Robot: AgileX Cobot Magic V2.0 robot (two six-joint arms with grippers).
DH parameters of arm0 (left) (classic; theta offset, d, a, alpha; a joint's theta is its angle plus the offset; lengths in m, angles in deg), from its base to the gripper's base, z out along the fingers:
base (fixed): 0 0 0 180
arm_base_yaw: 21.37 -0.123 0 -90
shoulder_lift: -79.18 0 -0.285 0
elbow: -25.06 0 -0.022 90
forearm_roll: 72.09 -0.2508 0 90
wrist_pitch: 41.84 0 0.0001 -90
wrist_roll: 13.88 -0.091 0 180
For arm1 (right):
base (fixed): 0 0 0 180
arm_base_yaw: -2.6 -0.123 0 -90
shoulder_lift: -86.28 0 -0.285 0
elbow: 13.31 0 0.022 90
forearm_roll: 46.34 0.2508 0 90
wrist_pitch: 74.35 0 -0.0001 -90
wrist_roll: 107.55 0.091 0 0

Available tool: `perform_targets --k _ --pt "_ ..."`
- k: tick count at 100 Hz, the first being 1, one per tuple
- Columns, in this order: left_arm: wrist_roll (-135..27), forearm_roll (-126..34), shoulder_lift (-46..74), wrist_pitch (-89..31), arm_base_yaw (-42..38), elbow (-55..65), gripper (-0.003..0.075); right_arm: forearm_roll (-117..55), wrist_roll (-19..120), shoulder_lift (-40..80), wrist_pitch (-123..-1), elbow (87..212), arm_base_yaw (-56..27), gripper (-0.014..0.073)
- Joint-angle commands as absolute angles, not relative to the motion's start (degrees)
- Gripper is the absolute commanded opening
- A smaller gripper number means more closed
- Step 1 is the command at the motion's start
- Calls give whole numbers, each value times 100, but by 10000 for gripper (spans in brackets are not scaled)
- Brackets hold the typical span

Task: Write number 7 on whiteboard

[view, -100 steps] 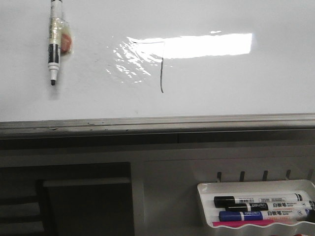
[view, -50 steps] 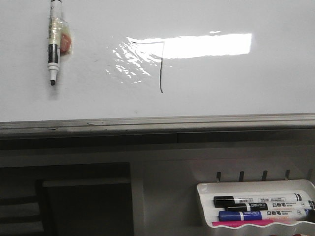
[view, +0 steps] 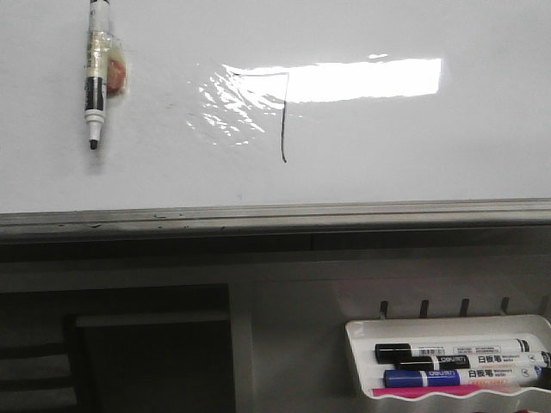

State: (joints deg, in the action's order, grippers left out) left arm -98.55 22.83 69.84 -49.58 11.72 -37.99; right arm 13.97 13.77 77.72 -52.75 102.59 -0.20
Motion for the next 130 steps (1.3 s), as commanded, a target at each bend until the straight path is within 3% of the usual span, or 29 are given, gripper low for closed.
perform_targets --k 1,100,109,130 --pt "-9855 2286 6919 -4903 1165 -3662 -20 1578 1344 7698 -5572 10393 25 -64" --pt "-9855 2200 6919 -5056 1165 -3662 -20 1578 1344 7698 -5575 10393 25 -64" --pt "-9513 990 6853 -5015 1165 -3761 -20 1578 1344 7698 -5575 10393 25 -64" --pt "-5507 -3432 6354 -5028 675 -4126 -20 1578 1344 7698 -5585 10393 25 -64"
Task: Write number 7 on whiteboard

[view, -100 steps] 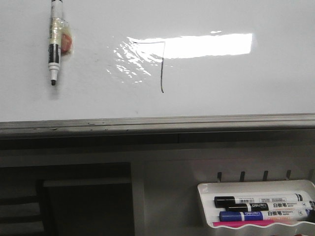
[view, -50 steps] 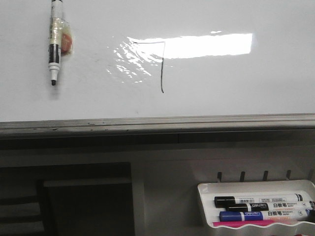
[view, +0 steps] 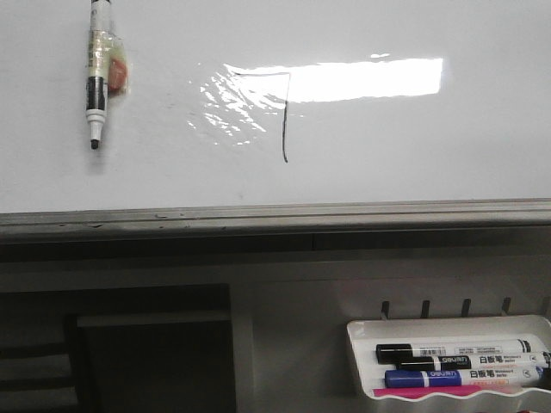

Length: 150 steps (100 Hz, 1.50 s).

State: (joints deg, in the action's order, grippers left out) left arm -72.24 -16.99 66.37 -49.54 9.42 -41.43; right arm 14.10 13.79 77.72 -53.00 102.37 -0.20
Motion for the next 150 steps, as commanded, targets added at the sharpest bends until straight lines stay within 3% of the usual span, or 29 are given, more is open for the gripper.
perform_targets --k 1,13,34,89,150 --pt "-5216 -3567 6324 -5028 639 -4138 -20 1578 1344 7698 -5585 10393 25 -64" --pt "-3327 -5336 6170 -5016 -99 -4306 -20 1578 1344 7698 -5585 10393 25 -64" --pt "-1738 -7085 6385 -5016 -1138 -4754 -20 1578 1344 7698 -5585 10393 25 -64" --pt "-1655 -7027 7348 -4511 -2547 -5420 -20 1578 1344 7698 -5585 10393 25 -64" --pt "-1645 -6850 7338 -4412 -2573 -5419 -20 1578 1344 7698 -5585 10393 25 -64"
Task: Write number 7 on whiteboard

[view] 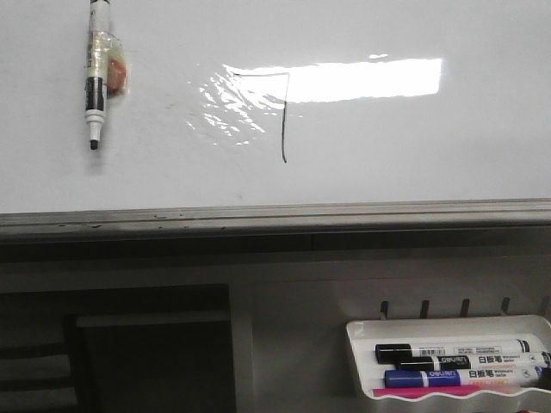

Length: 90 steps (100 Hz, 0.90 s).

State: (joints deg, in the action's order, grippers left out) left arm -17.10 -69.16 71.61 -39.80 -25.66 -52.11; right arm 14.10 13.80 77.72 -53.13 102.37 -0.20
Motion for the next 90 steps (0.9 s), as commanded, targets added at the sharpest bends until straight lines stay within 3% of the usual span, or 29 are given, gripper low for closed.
perform_targets --k 1,73,90 --pt "-1645 -6850 7338 -4412 -2573 -5419 -20 1578 1344 7698 -5585 10393 25 -64" --pt "-1645 -6850 7338 -4412 -2573 -5419 -20 1578 1344 7698 -5585 10393 25 -64" --pt "-1645 -6850 7338 -4412 -2573 -5419 -20 1551 1344 7698 -6193 10354 25 -64"
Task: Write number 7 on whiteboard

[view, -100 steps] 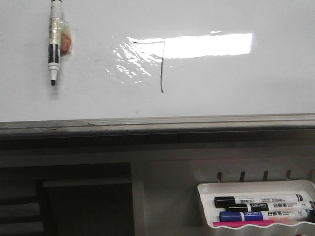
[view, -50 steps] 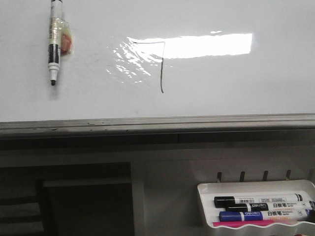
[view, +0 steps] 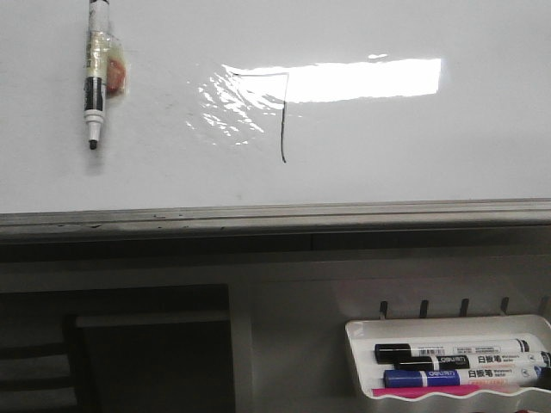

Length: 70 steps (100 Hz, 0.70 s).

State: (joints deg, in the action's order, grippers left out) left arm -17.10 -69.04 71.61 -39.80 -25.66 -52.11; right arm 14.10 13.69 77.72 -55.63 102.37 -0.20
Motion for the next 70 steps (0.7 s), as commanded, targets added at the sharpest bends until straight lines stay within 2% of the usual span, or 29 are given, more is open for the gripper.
perform_targets --k 1,10,25,33,45,55,70 --pt "-1645 -6850 7338 -4412 -2573 -5419 -20 1537 1344 7698 -6276 10341 25 -64" --pt "-1645 -6850 7338 -4412 -2573 -5419 -20 584 1852 7687 -6624 10256 25 -64" --pt "-1645 -6850 7338 -4412 -2573 -5419 -20 -2596 4772 7678 -6995 9916 25 -64" --pt "-1645 -6850 7338 -4412 -2573 -5419 -20 -3639 5632 7678 -7435 9509 25 -64" --pt "-1645 -6850 7338 -4412 -2573 -5419 -20 -4770 6472 7692 -7929 8988 25 -64" --pt "-1645 -6850 7338 -4412 -2573 -5419 -20 -4967 6644 7784 -7977 8708 25 -64" --pt "-1645 -6850 7338 -4412 -2573 -5419 -20 -4994 6589 8026 -7435 8720 29 -64"
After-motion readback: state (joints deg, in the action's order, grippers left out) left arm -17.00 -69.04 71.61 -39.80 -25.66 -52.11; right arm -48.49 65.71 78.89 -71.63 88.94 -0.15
